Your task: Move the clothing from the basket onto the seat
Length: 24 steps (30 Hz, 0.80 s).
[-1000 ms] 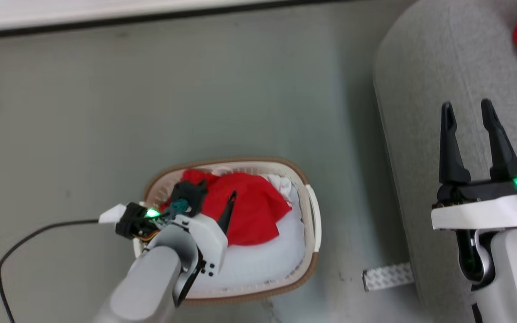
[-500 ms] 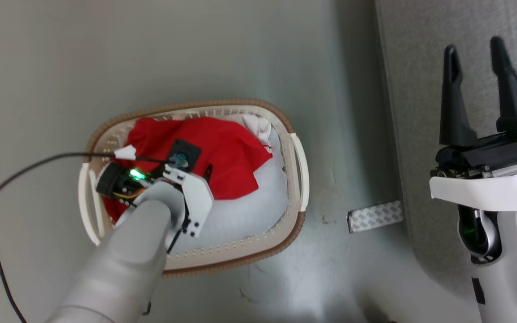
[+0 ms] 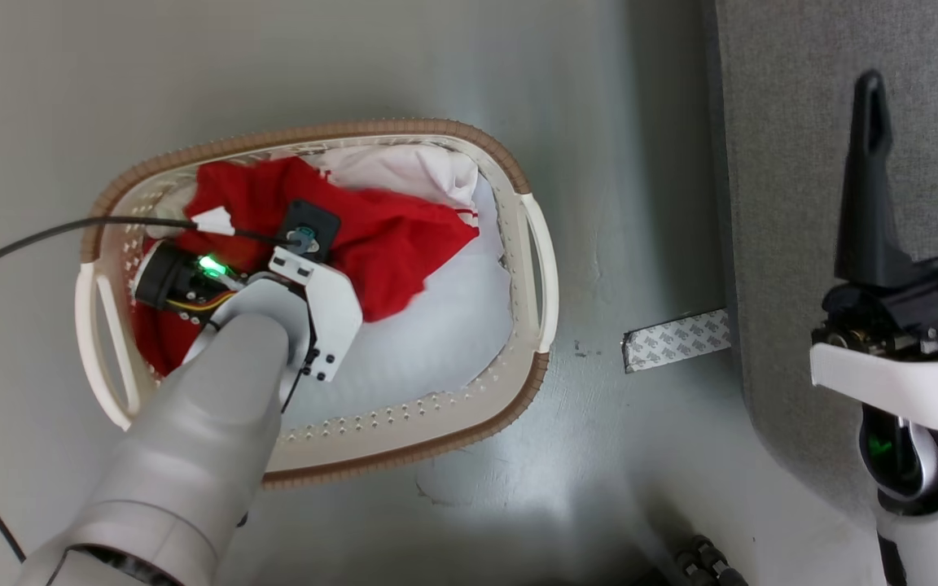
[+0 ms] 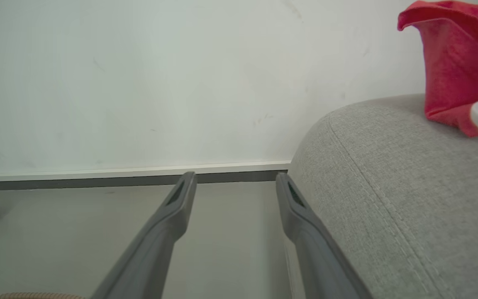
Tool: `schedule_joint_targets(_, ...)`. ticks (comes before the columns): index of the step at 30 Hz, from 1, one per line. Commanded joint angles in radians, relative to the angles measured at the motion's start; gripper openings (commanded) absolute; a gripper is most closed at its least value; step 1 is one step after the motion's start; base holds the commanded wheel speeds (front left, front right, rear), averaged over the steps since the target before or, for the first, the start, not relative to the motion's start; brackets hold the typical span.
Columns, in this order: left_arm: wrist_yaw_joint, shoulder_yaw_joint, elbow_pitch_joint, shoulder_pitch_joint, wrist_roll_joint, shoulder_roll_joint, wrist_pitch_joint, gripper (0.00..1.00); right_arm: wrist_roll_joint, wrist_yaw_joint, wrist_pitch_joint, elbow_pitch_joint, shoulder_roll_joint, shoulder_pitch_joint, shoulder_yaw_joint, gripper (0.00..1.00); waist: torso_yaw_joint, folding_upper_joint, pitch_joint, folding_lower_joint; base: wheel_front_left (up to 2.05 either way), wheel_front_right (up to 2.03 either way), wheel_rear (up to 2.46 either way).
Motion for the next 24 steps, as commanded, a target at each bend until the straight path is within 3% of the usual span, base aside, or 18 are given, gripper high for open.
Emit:
schedule_joint_targets(1, -0.004, 0.001, 0.011, -0.002, -0.005, 0.002, -0.018, 0.00, 0.011, 0.000, -0.003, -0.008, 0.000, 0.014, -0.006, 1.00, 0.000, 0.0000, -0.001, -0.0001, 0.00, 0.00, 0.00)
schedule_joint_targets(9, -0.026, 0.018, 0.022, 0.054, -0.051, -0.010, -0.127, 0.00, 0.030, 0.000, -0.023, 0.044, 0.000, 0.041, -0.027, 1.00, 0.022, 0.0000, -0.090, -0.0001, 0.00, 0.00, 0.00)
schedule_joint_targets(15, -0.062, 0.037, 0.003, 0.150, -0.099, -0.032, -0.207, 0.00, 0.024, 0.000, -0.034, 0.111, -0.001, 0.085, -0.067, 1.00, 0.079, 0.0000, -0.260, -0.0001, 0.00, 0.00, 0.00)
schedule_joint_targets(24, -0.098, 0.065, -0.109, 0.279, -0.167, -0.043, -0.228, 0.00, 0.036, 0.000, -0.040, 0.215, -0.001, 0.199, -0.131, 1.00, 0.163, 0.0000, -0.538, -0.0001, 0.00, 0.00, 0.00)
